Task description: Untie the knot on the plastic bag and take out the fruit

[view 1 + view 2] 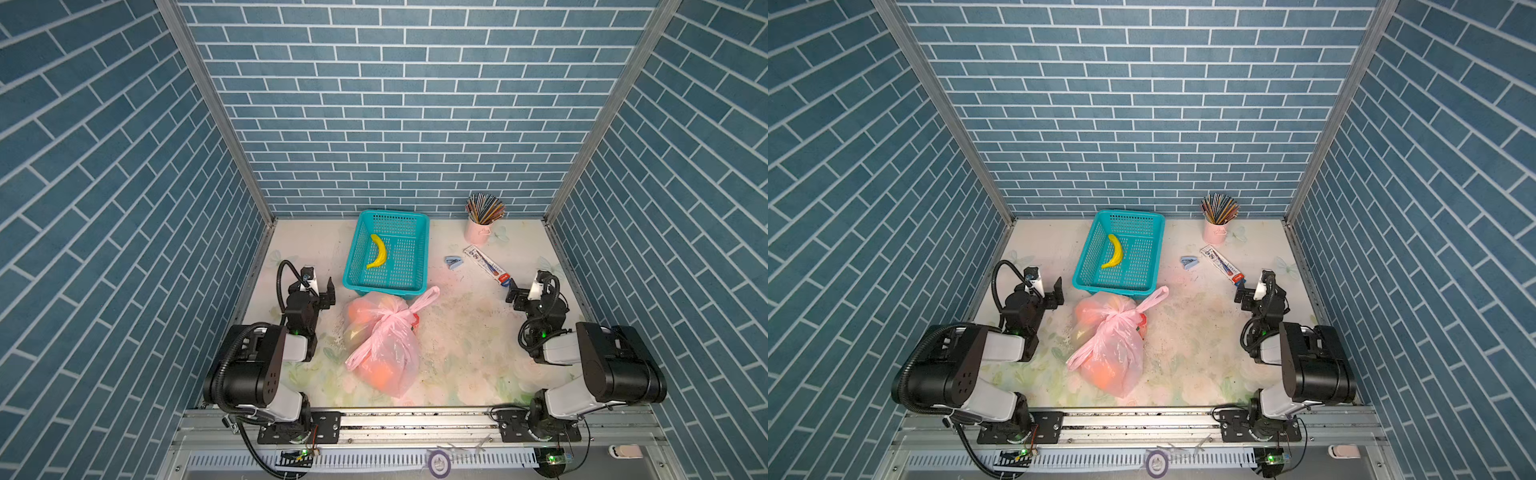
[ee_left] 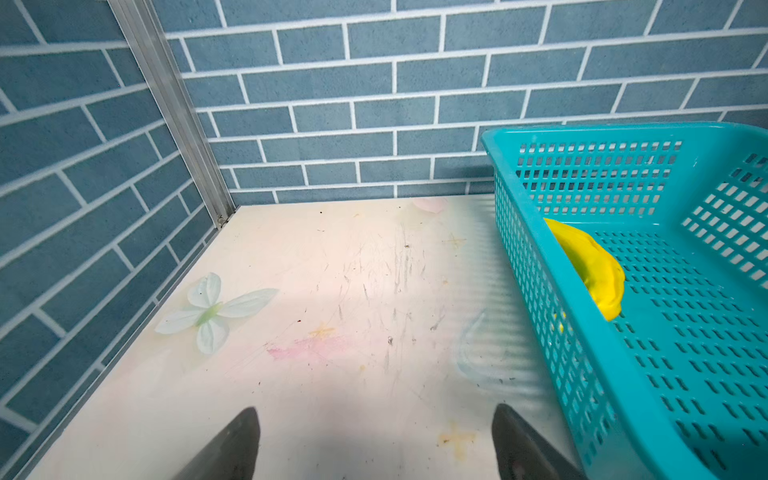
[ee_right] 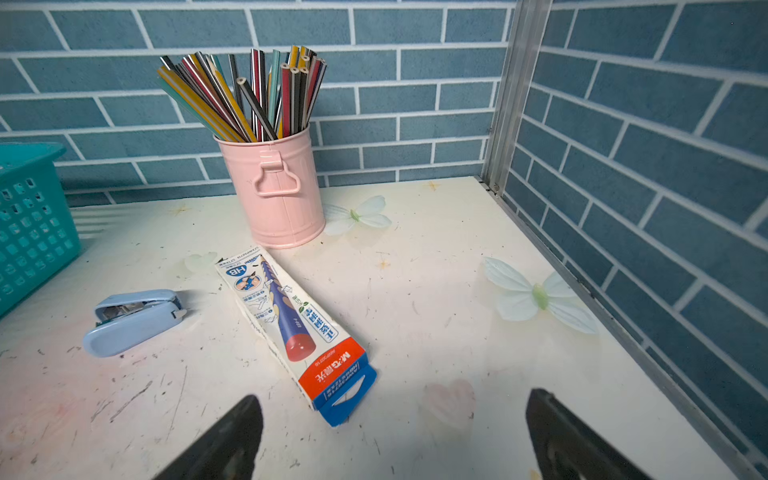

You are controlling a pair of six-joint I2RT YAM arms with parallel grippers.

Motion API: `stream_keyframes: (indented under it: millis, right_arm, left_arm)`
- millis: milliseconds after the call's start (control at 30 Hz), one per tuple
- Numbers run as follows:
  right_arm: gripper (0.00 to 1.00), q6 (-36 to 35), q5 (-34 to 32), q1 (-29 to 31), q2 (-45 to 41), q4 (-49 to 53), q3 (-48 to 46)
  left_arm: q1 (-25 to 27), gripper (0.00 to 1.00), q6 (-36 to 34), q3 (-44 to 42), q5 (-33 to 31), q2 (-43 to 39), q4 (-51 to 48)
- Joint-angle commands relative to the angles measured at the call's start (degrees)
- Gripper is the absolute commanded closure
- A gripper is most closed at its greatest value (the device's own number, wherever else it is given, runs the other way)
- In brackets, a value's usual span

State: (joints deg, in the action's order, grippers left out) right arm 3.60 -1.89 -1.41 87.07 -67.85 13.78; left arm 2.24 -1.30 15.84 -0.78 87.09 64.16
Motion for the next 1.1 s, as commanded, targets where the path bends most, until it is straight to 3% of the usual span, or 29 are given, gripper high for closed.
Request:
stream_keyframes:
  millis: [0, 633, 867, 967, 1067]
  right_arm:
    - [0.01, -0.8, -0.1, 0.0, 0.1, -0.3, 0.3]
    - [0.02, -0.7, 0.6, -0.2, -0.3, -1.1, -0.3]
    - [0.03, -0.7, 0.7, -0.3, -3.6, -5.4, -4.2]
    - [0.03, -1.3, 1.3, -0.2, -7.5, -3.1, -4.5]
    - [0.06, -2.0, 2.7, -0.2, -14.2, 3.7, -3.5]
  left_arm:
    - [0.2, 0.12, -0.4, 0.0, 0.0, -0.3, 1.2]
    - [0.2, 0.12, -0.4, -0.2, 0.0, -0.5, 1.5]
    - [0.2, 0.12, 0.8, -1.8, -2.9, -3.1, 2.3]
    - [0.2, 0.12, 1.1, -1.1, -4.3, -6.4, -2.0]
    - [1.7, 0.12, 0.8, 1.1, -9.5, -11.3, -10.4]
